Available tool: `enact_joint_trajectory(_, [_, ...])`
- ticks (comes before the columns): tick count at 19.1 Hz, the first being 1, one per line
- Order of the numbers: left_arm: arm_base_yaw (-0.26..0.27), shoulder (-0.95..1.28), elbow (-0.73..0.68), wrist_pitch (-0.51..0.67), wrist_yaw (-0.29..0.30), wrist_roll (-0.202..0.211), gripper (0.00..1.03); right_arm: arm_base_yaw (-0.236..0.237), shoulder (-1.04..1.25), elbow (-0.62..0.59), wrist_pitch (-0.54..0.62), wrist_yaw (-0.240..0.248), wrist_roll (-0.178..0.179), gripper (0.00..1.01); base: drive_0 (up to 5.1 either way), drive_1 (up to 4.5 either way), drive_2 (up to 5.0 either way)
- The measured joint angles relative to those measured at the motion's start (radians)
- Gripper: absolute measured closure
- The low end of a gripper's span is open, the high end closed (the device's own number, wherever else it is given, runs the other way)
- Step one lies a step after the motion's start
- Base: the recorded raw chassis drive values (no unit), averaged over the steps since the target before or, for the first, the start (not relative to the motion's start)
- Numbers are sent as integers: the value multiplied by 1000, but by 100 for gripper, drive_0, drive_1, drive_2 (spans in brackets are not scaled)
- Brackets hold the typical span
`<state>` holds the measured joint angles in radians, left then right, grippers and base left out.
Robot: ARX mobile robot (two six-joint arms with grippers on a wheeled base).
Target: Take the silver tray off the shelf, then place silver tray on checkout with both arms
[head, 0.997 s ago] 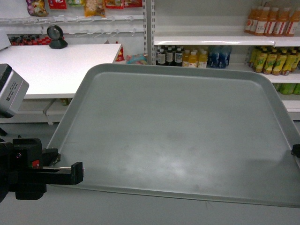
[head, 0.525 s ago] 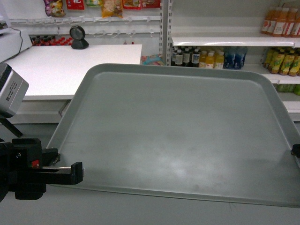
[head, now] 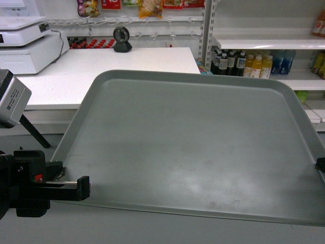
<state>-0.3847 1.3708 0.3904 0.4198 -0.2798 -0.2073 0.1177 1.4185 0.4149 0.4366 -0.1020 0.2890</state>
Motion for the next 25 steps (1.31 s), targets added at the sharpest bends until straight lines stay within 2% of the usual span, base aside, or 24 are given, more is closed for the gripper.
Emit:
enact_joint_trajectory(19, [0,0,0,0,-1,3,100,0,0,0,3,0,0,99,-500,246,246])
enact_joint_trajectory(25, [5,0,0,-1,0,6,100,6,0,0,0,0,1,99,0,0,0])
